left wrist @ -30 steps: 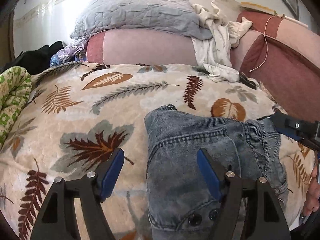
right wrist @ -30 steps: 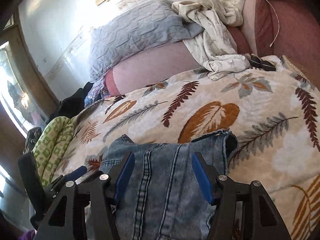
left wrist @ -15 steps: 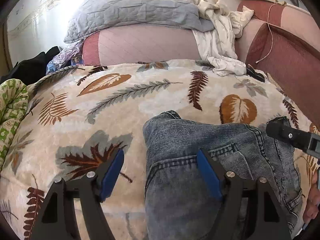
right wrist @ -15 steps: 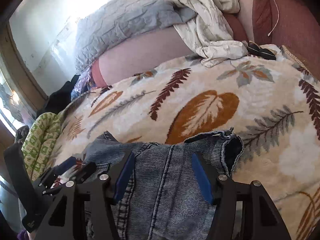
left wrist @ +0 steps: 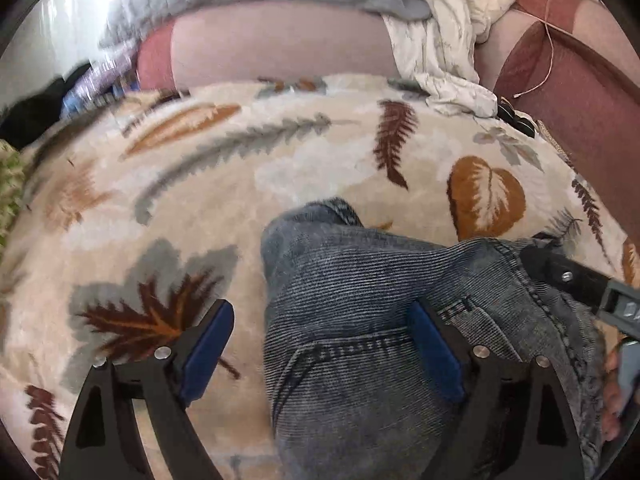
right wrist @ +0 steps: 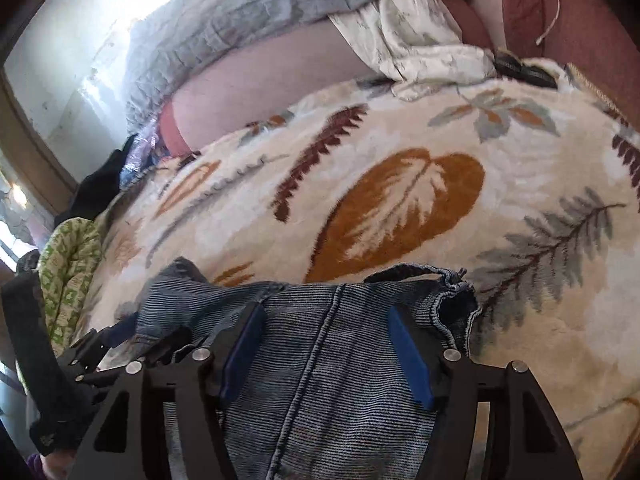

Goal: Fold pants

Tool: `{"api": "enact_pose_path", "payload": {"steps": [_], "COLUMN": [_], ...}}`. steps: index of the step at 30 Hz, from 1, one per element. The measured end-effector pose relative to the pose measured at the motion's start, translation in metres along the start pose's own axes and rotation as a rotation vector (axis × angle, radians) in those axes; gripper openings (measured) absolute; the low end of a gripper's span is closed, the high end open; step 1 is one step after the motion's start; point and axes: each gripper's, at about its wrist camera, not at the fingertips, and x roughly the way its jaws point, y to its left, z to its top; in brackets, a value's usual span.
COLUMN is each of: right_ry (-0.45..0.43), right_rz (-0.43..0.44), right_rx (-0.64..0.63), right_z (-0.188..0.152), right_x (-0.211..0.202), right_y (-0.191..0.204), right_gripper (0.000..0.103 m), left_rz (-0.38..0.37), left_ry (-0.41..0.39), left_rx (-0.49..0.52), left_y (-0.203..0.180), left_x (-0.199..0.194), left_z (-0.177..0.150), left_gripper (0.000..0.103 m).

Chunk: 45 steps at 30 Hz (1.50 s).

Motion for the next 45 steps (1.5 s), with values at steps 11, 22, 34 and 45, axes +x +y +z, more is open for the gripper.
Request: {"api": "enact_pose_path", "payload": {"steps": [11,22,34,45], "right_ry": [0.017,-0.134,-0.063,0.071], "right_rz": [0.003,-0.044,-0.056,-0.071], "right_rx": [0.007,-0.171,-0.302,-0.428], "right_z": [0.001,-0.034,-0.072,-0.1], "right_x": [-0.005,-0.087,-0.092,-0.062], "right_y": [-0.002,0.016,0.039,0.052], "right_gripper": [0.071,0.073,0.073,0.081], "left_rz": [-0.008,0.045,0.057,0.081], "left_ry": [-0.001,-0.13,-0.085,-0.044], "left_rx": [0.014,-0.04,0.023,0.059], "left_y": [0.003,0.021,0.005,0.0], "left_x": [-0.012,-0.086,-0.097,-0.082], "left_z": [-0.001,-0.033,-0.081,-0.097], "left_gripper": [0.095,0.094,0.094,0.095]}}
